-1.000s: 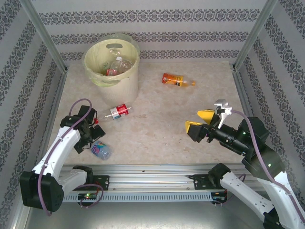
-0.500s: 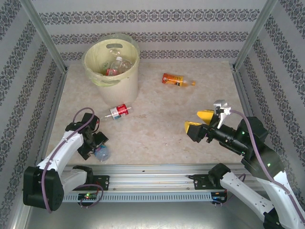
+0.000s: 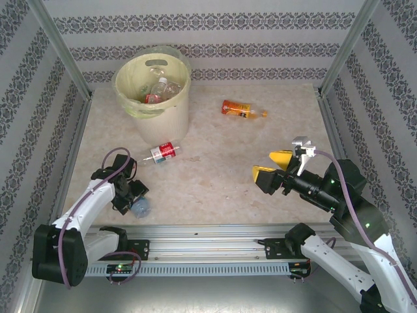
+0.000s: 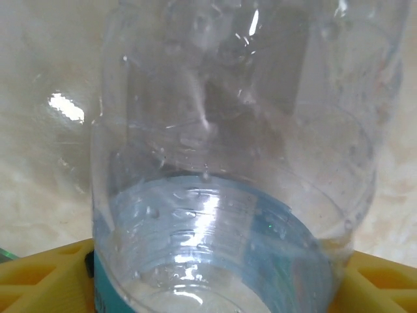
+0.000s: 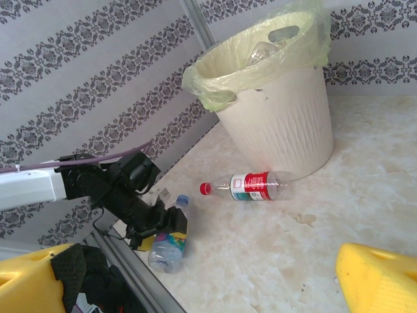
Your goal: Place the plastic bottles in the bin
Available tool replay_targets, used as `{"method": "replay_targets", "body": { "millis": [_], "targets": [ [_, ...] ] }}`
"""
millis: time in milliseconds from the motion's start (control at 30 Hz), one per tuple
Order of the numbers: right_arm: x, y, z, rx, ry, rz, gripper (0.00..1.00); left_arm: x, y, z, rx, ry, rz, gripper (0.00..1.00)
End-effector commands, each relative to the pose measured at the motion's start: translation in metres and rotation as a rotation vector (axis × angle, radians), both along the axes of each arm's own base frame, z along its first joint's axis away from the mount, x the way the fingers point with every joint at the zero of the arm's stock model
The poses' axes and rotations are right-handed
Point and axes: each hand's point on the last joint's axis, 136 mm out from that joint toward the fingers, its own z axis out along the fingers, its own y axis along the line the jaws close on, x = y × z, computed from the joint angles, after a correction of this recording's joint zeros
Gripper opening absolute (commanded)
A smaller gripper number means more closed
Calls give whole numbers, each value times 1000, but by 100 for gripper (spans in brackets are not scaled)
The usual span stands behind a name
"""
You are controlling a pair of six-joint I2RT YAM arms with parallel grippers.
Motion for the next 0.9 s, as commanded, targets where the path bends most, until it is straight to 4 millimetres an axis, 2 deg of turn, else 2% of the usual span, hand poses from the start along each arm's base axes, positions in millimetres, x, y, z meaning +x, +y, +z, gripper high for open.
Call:
{"method": "replay_targets", "body": {
  "millis": [0, 367, 467, 567, 733, 867],
  "targets": [
    [1, 1, -2, -7, -6, 4, 98, 17, 2, 22, 18, -92, -29, 74],
    [1, 1, 4, -7, -21, 6, 98, 48, 16, 97, 140, -265, -149, 72],
    [1, 2, 6, -5, -23, 6, 98, 56, 21, 121, 184, -313, -173, 68],
    [0, 2, 7, -4, -25, 8, 98, 64, 29, 148, 244, -369, -190, 67],
    [-2, 0, 10, 0, -29, 6, 98, 81, 45, 206, 384, -469, -229, 67],
    [-3, 0, 11, 3, -34, 9, 98, 101, 39, 237, 404, -514, -318, 67]
  ]
}}
